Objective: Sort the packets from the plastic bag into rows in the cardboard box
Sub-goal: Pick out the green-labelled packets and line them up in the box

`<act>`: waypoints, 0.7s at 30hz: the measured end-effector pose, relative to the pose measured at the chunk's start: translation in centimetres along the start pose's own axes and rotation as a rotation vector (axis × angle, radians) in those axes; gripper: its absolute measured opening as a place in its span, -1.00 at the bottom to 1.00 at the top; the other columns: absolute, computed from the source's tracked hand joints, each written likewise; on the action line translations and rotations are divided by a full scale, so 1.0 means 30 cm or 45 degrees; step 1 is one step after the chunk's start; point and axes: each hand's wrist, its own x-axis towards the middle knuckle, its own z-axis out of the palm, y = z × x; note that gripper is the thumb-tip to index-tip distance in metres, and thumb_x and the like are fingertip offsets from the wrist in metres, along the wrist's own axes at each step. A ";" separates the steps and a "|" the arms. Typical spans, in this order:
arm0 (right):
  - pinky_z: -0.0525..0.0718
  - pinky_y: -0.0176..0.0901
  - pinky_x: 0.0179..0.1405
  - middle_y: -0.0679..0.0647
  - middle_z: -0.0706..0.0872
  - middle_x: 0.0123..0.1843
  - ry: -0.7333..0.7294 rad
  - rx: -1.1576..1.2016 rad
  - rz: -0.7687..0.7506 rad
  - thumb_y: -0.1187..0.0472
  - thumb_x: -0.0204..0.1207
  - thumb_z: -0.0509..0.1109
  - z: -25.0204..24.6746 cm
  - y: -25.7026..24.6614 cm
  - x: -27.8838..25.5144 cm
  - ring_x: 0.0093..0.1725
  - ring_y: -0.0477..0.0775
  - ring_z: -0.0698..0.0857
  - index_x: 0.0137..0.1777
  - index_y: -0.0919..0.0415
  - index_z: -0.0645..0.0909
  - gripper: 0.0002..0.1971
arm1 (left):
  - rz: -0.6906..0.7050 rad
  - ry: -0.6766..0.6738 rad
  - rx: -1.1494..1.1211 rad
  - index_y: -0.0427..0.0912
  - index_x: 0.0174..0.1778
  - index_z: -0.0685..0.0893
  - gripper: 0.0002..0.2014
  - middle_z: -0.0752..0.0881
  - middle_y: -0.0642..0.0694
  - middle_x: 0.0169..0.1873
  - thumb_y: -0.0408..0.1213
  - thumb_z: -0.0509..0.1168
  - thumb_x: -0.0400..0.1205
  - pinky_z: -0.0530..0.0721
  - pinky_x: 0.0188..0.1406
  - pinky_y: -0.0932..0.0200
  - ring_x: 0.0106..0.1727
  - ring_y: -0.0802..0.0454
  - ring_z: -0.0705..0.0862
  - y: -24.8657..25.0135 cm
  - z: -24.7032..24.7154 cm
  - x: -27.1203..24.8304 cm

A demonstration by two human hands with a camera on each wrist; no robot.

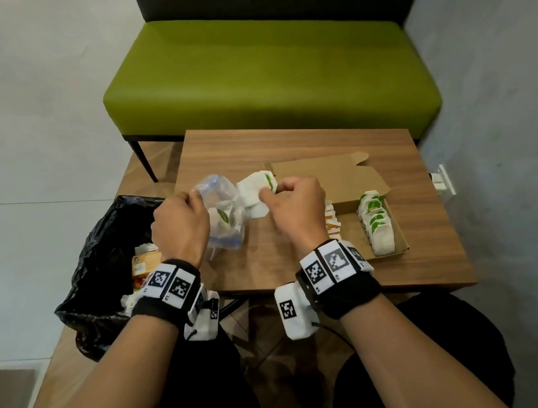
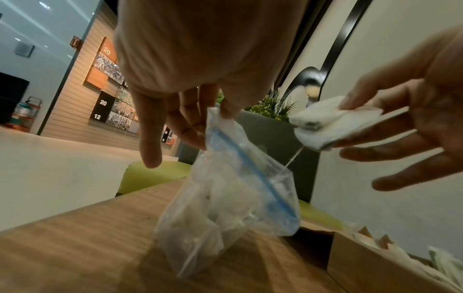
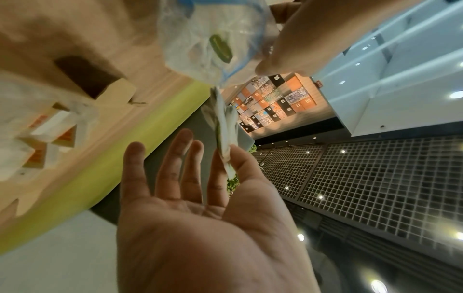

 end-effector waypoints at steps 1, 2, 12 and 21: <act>0.67 -0.05 -0.40 -0.01 0.65 -0.56 0.029 -0.003 0.042 0.19 0.37 0.53 -0.004 0.008 0.012 -0.46 0.11 0.66 -0.57 0.14 0.59 -0.68 | -0.019 -0.008 0.011 -0.21 -0.12 0.76 -0.57 0.76 -0.28 -0.23 0.02 0.12 0.74 0.53 -0.19 -0.01 -0.09 -0.37 0.71 0.001 0.010 0.011; 0.68 -0.03 -0.40 0.02 0.64 -0.56 0.049 -0.010 0.075 0.20 0.37 0.52 -0.008 0.020 0.022 -0.47 0.14 0.66 -0.57 0.17 0.58 -0.68 | -0.033 -0.025 0.019 -0.20 -0.10 0.76 -0.56 0.76 -0.30 -0.20 0.05 0.11 0.74 0.55 -0.18 -0.02 -0.07 -0.38 0.71 0.002 0.020 0.019; 0.58 -0.10 -0.44 0.02 0.39 -0.64 -0.033 -0.011 0.310 0.24 0.28 0.54 0.025 0.158 0.009 -0.57 0.10 0.46 -0.65 0.18 0.36 -0.57 | 0.436 0.043 0.001 -0.26 0.47 0.48 -0.48 0.52 -0.29 0.35 -0.05 0.33 0.66 0.47 0.19 -0.04 0.30 -0.21 0.45 0.000 0.059 -0.050; 0.77 0.25 -0.40 0.26 0.71 -0.48 0.102 0.109 0.082 0.21 0.30 0.54 -0.068 0.043 0.027 -0.42 0.24 0.76 -0.51 0.32 0.59 -0.72 | 0.665 -0.314 -0.185 -0.19 0.37 0.51 -0.48 0.56 -0.11 0.27 -0.32 0.45 0.48 0.66 0.16 0.05 0.27 -0.03 0.57 -0.035 0.082 -0.207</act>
